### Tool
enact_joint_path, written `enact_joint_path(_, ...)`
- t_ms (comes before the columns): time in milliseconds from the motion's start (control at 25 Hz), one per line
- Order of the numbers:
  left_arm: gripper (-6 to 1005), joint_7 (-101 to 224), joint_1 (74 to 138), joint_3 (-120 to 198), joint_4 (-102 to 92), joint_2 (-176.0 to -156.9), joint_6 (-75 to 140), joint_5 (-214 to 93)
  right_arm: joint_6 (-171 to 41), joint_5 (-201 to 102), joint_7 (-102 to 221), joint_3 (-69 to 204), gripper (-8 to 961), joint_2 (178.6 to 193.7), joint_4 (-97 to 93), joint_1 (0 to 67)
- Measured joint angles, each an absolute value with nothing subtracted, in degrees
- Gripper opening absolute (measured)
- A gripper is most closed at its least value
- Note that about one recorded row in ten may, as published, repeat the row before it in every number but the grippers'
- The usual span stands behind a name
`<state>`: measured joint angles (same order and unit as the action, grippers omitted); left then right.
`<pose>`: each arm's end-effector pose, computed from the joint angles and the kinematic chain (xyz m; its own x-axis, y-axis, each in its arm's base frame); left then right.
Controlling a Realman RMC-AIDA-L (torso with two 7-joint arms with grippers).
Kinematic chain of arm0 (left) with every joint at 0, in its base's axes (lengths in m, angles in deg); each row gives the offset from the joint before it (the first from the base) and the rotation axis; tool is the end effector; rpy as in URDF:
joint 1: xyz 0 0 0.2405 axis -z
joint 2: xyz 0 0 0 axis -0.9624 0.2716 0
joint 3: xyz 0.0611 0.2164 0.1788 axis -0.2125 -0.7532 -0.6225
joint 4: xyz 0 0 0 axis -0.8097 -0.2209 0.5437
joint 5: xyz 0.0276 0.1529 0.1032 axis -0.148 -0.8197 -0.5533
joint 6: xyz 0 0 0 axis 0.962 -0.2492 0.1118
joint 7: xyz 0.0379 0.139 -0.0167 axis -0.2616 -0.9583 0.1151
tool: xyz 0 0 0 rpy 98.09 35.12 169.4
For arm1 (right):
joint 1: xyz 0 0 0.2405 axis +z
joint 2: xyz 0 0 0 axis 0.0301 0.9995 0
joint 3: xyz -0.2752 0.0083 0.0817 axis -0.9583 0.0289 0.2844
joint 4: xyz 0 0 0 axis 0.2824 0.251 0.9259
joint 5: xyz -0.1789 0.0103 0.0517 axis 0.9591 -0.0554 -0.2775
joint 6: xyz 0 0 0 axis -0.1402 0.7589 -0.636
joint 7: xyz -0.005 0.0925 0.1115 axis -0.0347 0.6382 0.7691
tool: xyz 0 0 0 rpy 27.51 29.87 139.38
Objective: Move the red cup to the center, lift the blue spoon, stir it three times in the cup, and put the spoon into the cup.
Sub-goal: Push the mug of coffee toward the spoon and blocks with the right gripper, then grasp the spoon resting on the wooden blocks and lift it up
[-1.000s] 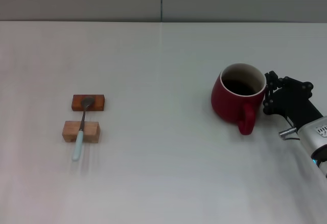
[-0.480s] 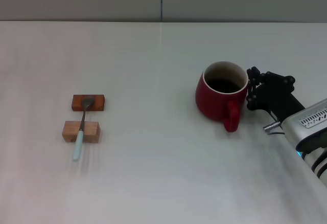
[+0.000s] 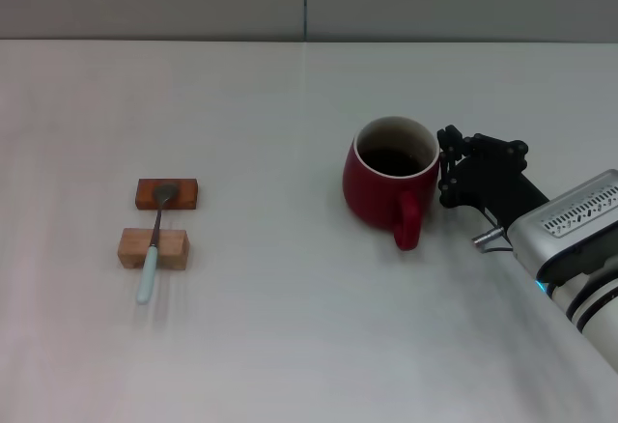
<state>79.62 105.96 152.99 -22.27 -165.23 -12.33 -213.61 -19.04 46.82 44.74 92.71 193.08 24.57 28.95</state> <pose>-0.3505 0.4071 0.1104 0.5376 -0.2268 0.8121 0.8421 0.1943 -0.5032 0.2879 0.3159 -0.1066 0.8552 -0.0658 -0.5140 -0.4859 -0.4469 -0.7511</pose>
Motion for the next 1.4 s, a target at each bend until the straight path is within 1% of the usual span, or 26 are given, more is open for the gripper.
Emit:
enact_joint_path(1080, 787, 79.62, 106.41, 152.99, -22.28, -165.55, -12.34, -213.63, -19.10, 46.69, 45.28, 90.71, 44, 193.18, 27.71, 30.42)
enact_joint_path(1400, 782, 80.22, 104.30, 152.30, -22.24, -165.67, -12.34, -213.96, -17.53, 46.23, 45.32, 99.34, 43, 193.18, 24.76, 28.42)
